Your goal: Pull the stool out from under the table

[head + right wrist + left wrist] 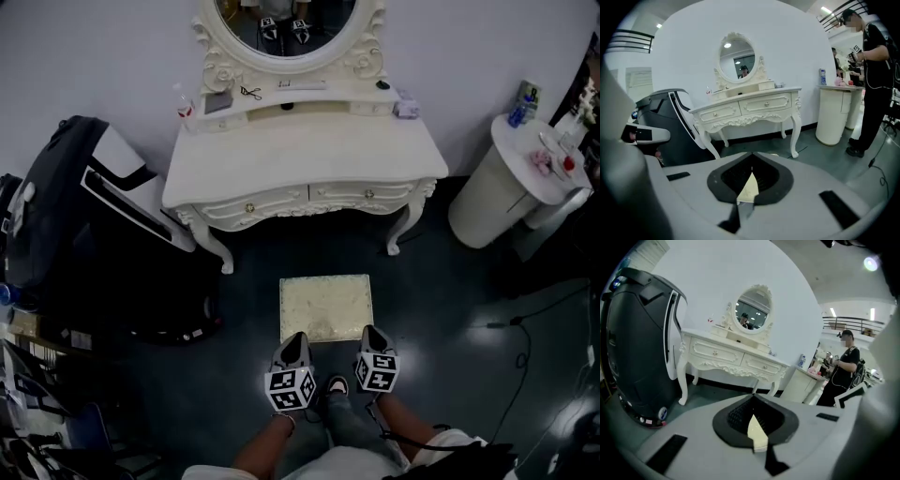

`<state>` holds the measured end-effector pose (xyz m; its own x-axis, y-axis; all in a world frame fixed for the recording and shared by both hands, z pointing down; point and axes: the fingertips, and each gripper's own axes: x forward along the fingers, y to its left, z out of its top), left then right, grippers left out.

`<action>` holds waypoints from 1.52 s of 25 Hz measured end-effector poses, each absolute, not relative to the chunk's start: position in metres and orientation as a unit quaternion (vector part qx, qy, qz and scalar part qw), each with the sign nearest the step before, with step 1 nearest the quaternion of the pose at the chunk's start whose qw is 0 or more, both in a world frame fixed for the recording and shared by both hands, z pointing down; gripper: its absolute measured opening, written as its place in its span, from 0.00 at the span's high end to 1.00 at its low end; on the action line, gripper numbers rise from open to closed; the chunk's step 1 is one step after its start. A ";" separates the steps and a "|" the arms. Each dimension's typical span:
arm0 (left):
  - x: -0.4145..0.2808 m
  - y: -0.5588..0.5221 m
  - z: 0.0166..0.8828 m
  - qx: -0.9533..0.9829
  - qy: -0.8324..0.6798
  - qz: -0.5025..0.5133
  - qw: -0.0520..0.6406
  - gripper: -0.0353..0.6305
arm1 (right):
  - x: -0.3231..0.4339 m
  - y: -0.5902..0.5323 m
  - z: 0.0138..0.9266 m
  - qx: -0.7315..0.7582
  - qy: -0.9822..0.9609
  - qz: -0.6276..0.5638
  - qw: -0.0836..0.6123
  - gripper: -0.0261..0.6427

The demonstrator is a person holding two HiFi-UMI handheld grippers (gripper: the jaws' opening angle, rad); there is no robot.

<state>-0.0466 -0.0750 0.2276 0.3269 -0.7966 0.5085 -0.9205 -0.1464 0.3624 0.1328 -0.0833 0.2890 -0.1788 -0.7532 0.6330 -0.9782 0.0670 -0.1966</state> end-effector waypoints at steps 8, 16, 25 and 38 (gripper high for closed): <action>-0.050 -0.085 0.123 0.755 -0.596 0.066 0.265 0.93 | 0.117 -0.101 0.181 0.601 -0.733 0.293 0.126 0.96; -0.073 -0.109 0.007 0.763 -0.615 0.023 0.198 0.93 | 0.113 -0.124 0.070 0.581 -0.776 0.223 0.101 0.96; -0.094 -0.111 -0.004 0.768 -0.613 0.043 0.182 0.93 | 0.114 -0.134 0.026 0.596 -0.773 0.203 0.074 0.96; -0.120 -0.116 -0.024 0.762 -0.624 0.027 0.172 0.93 | 0.140 -0.121 0.014 0.620 -0.753 0.207 0.071 0.96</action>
